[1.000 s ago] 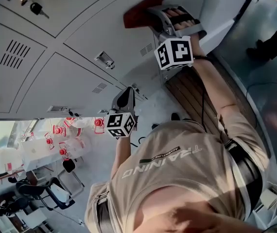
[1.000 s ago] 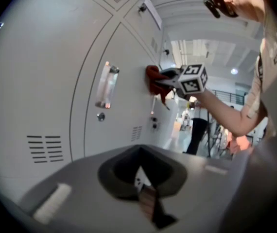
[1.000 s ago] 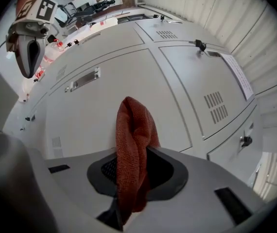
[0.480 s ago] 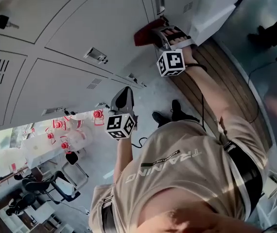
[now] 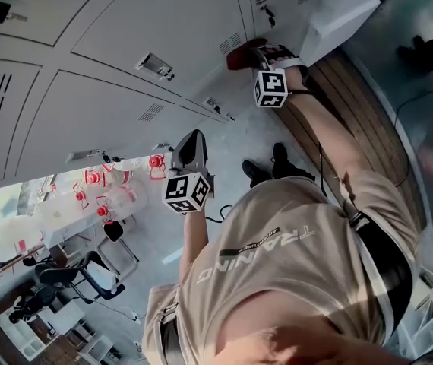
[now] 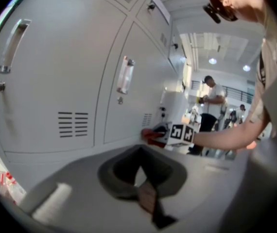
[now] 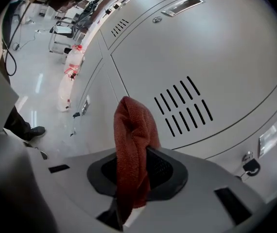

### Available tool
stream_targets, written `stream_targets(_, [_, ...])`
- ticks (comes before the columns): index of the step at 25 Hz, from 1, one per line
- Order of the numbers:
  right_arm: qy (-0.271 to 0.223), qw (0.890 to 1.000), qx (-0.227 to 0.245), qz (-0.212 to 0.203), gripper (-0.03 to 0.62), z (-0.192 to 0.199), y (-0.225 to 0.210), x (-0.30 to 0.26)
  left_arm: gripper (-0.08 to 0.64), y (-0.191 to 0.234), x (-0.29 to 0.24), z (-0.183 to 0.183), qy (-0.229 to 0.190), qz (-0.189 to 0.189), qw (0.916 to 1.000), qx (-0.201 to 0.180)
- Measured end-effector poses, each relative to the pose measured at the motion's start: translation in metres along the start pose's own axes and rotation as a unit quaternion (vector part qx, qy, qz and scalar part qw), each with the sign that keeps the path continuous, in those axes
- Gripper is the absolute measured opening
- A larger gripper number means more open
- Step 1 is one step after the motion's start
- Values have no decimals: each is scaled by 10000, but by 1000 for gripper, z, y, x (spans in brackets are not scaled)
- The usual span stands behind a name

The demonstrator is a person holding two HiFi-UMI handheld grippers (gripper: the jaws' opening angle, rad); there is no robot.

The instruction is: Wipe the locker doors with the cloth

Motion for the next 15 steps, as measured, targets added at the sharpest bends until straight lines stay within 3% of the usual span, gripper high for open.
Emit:
stream_targets(6, [25, 9994, -302, -152, 61, 0, 3, 22, 6, -1, 10, -11, -201, -18, 9997, -101])
stream_targets(9, [-397, 9909, -1196, -467, 61, -12, 3, 54, 6, -5, 12, -18, -354, -17, 9992, -173])
stream_targets(11, [-907, 9664, -2253, -847, 61, -24, 0, 78, 6, -7, 12, -24, -465, -2, 9987, -210])
stream_targets(12, [-1195, 9458, -2834, -1045, 61, -30, -2, 89, 6, -7, 12, -26, -512, 13, 9984, -226])
stream_targets(15, [-1974, 8704, -4251, -1505, 61, -42, -7, 116, 6, -10, 12, -33, -612, 84, 9977, -274])
Point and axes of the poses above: the fingertips, and each gripper's own axes: x backward along the fingers, y to its left, z out of its underside, the point moved 4 cm from there along x, backward along the fingers
